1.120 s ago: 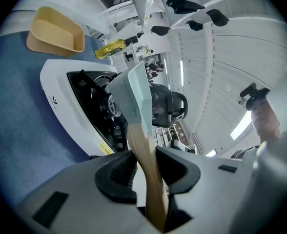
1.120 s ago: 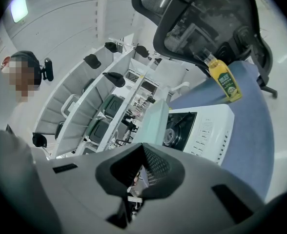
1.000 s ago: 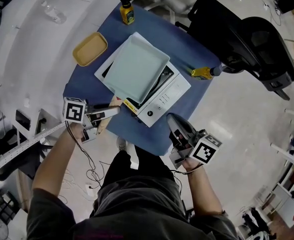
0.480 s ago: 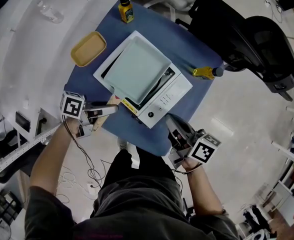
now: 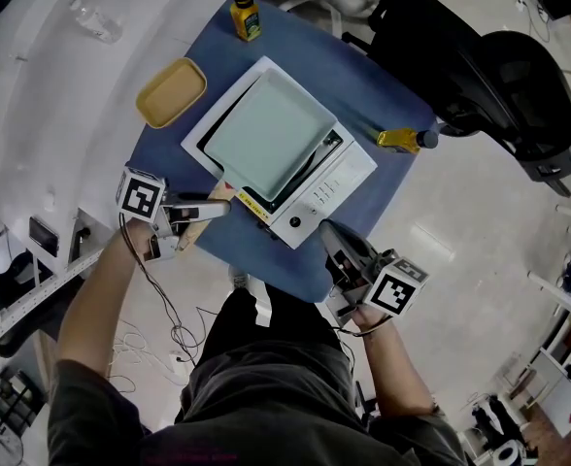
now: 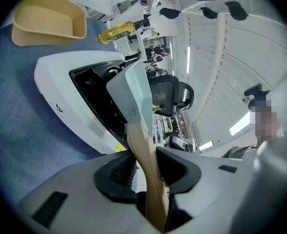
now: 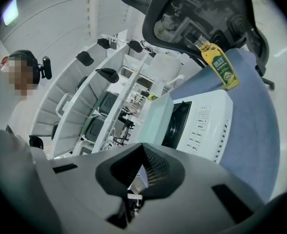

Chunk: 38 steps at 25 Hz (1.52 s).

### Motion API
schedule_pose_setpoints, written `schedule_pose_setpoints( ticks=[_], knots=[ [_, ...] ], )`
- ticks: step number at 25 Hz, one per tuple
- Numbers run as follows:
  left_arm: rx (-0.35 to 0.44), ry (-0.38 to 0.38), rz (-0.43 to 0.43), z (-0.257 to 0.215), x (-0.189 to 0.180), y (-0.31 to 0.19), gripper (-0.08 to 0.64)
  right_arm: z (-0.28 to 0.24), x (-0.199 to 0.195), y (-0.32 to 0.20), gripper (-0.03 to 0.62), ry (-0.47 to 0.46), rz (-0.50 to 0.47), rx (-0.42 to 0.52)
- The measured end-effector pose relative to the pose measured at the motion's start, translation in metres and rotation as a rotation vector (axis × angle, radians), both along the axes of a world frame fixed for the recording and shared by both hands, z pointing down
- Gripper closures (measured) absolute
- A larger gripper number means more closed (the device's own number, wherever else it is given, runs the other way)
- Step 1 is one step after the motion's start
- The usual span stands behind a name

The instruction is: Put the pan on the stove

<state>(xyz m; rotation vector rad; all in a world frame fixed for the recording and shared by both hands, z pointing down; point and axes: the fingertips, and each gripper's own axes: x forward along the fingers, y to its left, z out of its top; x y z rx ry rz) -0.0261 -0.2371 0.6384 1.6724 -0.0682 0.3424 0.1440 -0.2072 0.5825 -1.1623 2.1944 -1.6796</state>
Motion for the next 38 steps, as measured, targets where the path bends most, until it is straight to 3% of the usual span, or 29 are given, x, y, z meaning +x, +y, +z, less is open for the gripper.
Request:
schedule_pose_setpoints(
  ticks=[4, 11, 16, 25, 30, 38],
  knots=[
    [0.008, -0.019, 0.001, 0.002, 0.001, -0.002, 0.431, 0.002, 0.0, 0.001, 0.591, 0.0, -0.005, -0.005],
    [-0.047, -0.022, -0.026, -0.001, 0.002, 0.003, 0.401, 0.003, -0.003, 0.002, 0.591, 0.02, -0.015, -0.021],
    [0.0, -0.005, -0.017, -0.005, 0.003, -0.001, 0.358, 0.0, -0.005, 0.005, 0.591, 0.015, -0.017, -0.014],
    [0.008, -0.065, -0.067, -0.007, -0.013, 0.001, 0.277, -0.007, -0.01, 0.01, 0.591, 0.006, -0.014, 0.007],
    [0.06, -0.069, -0.098, -0.019, -0.027, -0.001, 0.271, -0.016, -0.015, 0.013, 0.591, 0.01, -0.016, 0.027],
    [0.164, -0.151, -0.166, -0.035, -0.061, 0.001, 0.272, -0.033, -0.026, 0.022, 0.591, 0.028, -0.02, 0.062]
  ],
)
